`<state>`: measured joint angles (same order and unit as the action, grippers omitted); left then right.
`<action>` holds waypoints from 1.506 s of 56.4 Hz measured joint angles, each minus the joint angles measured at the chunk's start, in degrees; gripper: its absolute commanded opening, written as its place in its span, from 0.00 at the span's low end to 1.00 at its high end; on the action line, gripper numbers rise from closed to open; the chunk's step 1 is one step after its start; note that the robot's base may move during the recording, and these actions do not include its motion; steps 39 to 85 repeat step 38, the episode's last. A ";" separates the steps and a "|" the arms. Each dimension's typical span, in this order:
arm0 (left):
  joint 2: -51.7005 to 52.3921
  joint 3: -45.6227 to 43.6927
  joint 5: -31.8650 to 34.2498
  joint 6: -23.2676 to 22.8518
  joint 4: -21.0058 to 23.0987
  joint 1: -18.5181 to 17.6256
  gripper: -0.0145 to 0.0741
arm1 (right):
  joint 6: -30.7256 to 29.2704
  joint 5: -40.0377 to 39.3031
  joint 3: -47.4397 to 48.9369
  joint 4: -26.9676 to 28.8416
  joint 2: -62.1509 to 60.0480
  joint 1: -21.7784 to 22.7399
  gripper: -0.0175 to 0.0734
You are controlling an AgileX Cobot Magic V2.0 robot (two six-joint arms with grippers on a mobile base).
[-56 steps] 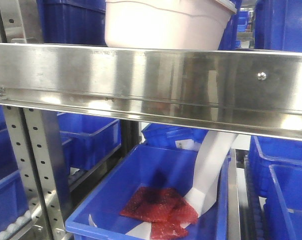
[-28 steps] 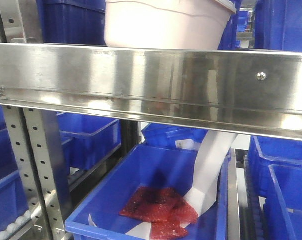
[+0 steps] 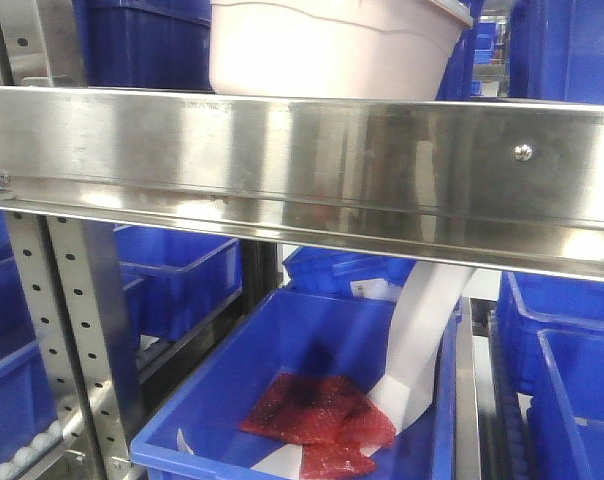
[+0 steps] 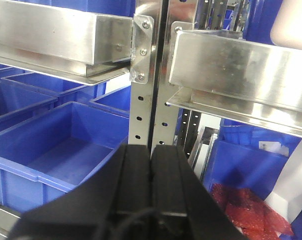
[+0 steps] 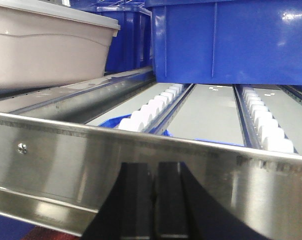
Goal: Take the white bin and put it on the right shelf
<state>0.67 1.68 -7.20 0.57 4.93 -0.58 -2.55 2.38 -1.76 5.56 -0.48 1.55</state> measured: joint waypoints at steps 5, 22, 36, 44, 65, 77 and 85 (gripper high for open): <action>0.00 0.00 0.00 0.00 0.00 0.00 0.02 | 0.04 0.00 0.00 0.00 0.00 0.00 0.28; 0.00 0.00 0.00 0.00 0.00 0.00 0.02 | 0.04 -0.03 0.00 0.00 0.00 0.00 0.28; 0.00 0.00 0.00 0.00 0.00 0.00 0.02 | 0.04 -0.03 0.00 0.00 0.00 0.00 0.28; 0.00 0.00 0.00 0.00 0.00 0.00 0.02 | 0.04 -0.03 0.00 0.00 0.00 0.00 0.28; 0.00 0.00 0.00 0.00 0.00 0.00 0.02 | 0.04 -0.03 0.00 0.00 0.00 0.00 0.28; 0.00 0.00 0.00 0.00 0.00 0.00 0.02 | 0.04 -0.03 0.00 0.00 0.00 0.00 0.28; 0.00 0.00 0.00 0.00 0.00 0.00 0.02 | 0.04 -0.03 0.00 0.00 0.00 0.00 0.28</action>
